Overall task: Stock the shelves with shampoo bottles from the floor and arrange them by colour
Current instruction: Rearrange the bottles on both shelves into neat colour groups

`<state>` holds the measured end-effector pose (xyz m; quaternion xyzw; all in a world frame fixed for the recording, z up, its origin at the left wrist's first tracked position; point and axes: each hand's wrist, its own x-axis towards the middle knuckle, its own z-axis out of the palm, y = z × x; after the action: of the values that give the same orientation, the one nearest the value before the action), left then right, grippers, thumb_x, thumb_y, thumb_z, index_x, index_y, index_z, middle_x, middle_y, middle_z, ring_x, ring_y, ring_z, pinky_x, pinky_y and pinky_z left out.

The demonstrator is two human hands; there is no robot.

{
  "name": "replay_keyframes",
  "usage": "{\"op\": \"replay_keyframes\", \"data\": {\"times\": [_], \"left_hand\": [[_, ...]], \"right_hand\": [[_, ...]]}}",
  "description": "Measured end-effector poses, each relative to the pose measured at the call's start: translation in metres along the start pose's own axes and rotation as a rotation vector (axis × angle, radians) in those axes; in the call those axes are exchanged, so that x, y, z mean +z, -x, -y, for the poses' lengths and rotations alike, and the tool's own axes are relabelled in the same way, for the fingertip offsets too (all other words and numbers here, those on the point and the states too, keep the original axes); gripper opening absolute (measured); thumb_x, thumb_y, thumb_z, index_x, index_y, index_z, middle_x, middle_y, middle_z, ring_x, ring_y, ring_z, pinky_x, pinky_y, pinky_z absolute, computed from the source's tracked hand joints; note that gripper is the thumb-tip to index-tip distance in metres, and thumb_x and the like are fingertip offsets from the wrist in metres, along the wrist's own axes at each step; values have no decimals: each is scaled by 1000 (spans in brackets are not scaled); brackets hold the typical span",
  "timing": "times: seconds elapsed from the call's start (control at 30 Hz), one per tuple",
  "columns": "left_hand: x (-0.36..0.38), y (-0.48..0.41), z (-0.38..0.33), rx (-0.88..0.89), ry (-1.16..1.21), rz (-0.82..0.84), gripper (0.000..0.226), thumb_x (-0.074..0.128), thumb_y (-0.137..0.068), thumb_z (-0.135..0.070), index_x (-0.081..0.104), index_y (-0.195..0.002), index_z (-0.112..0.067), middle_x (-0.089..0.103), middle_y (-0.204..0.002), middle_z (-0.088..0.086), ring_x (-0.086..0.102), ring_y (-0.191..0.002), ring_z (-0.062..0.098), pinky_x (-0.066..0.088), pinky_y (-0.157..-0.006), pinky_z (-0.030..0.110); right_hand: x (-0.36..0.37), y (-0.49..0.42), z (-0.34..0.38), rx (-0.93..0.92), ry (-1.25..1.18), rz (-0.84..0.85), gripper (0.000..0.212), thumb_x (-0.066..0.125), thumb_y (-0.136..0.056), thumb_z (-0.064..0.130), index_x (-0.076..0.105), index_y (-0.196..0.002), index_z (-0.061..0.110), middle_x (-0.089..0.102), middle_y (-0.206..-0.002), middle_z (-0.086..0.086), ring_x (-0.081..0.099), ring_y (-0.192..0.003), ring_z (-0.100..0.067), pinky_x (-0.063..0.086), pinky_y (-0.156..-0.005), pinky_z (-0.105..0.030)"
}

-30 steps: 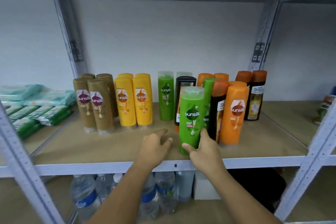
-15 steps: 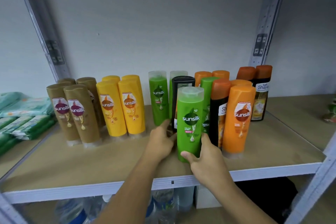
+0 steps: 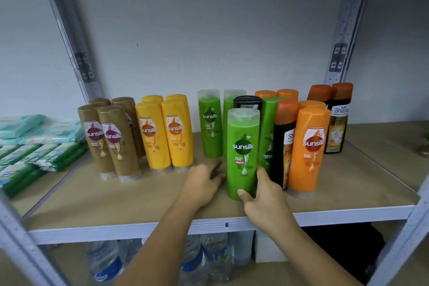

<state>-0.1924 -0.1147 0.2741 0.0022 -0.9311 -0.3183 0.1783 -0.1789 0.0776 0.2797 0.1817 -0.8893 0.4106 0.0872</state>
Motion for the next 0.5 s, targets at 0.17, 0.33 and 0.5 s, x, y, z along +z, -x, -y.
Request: {"op": "replay_keyframes", "data": {"times": [0.17,0.33,0.5], "left_hand": [[-27,34,23,-34,-55,-52,39,69,-93,-26,66,-131,-17,72,-122,2,67,-108,16,52,-94,31],[-40,52,30,-35,13,-129,41,70,-94,-28,65,-133,-20,73,-114,-3,67,-102,9,51,-93,24],[-37,42,40,15,4,-84,50,67,-95,-32,55,-143,-28,73,-116,-3,64,-99,9,47,-86,20]], "right_hand": [[28,-11,17,-54,-7,-20,53,74,-88,27,48,-134,27,68,-112,6,65,-97,-18,54,-83,-33],[58,-33,29,-68,-54,-106,43,80,-81,26,61,-119,21,68,-107,2,66,-95,-19,56,-82,-36],[76,-53,35,-25,-53,-138,38,79,-80,26,62,-114,18,72,-102,-1,68,-93,-23,56,-79,-35]]}}
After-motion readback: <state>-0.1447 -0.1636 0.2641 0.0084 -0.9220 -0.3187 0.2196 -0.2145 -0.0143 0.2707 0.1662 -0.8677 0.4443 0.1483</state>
